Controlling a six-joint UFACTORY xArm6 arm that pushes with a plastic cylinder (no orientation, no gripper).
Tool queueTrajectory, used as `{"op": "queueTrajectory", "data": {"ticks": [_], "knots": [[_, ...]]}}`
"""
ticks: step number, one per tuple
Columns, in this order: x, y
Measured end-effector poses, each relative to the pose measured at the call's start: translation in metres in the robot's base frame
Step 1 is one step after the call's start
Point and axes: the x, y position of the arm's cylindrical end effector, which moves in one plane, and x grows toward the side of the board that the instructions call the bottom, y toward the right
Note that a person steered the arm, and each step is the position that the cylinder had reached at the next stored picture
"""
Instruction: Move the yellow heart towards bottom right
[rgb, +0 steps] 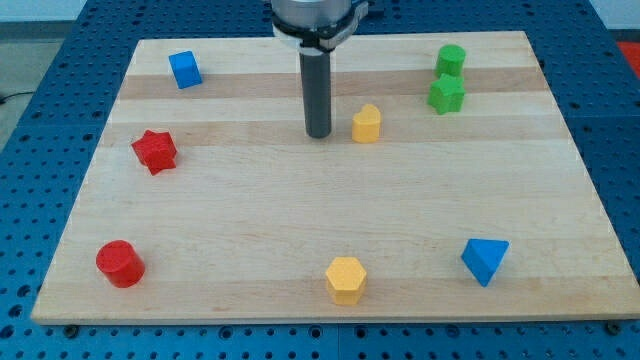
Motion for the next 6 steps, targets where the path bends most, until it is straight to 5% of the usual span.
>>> {"op": "queueTrajectory", "data": {"ticks": [4, 6], "knots": [[0.020, 0.157], [0.078, 0.153]]}}
